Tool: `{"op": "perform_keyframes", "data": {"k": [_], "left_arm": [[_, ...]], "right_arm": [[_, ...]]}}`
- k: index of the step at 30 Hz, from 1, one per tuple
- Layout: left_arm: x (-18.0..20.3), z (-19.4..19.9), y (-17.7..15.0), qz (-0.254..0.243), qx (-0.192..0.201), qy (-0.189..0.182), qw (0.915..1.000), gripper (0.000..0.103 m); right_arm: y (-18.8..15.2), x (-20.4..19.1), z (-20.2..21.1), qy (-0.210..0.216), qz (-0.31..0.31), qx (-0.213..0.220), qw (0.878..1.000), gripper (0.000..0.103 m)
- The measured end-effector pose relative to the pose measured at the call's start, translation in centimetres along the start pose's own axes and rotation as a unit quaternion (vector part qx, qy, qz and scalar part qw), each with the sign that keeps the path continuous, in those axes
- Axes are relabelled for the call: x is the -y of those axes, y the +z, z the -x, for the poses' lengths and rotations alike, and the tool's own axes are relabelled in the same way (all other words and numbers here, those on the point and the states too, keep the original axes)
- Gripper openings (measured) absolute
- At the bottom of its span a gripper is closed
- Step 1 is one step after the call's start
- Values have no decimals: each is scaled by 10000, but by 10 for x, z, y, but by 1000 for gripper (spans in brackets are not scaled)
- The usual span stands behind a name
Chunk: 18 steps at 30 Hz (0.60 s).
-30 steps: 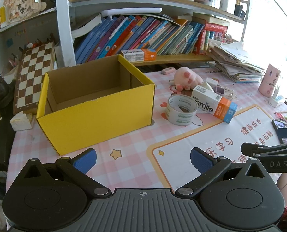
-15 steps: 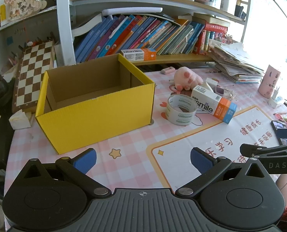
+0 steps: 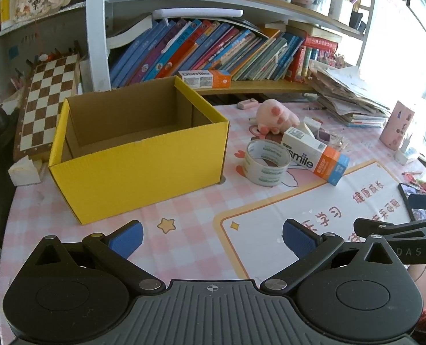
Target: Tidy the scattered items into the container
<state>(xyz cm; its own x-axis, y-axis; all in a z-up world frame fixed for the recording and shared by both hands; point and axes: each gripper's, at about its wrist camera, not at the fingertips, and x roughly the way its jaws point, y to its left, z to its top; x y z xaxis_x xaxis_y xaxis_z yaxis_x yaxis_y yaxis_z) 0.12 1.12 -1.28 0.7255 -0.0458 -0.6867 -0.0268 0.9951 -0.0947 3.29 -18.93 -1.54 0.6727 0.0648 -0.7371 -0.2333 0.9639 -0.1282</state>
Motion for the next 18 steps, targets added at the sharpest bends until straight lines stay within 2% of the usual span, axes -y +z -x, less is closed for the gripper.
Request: {"op": "perform_keyframes", "data": {"k": [10,18], "left_arm": [[2,-8,-1,0,-110,-148,9998,103],[8,-14,5,131,-147,23,9998,103]], "right_arm": [[-1,-2,-6,65,131,-148,9998,103],[9,4,-18,274,305,-159,9990,103]]}}
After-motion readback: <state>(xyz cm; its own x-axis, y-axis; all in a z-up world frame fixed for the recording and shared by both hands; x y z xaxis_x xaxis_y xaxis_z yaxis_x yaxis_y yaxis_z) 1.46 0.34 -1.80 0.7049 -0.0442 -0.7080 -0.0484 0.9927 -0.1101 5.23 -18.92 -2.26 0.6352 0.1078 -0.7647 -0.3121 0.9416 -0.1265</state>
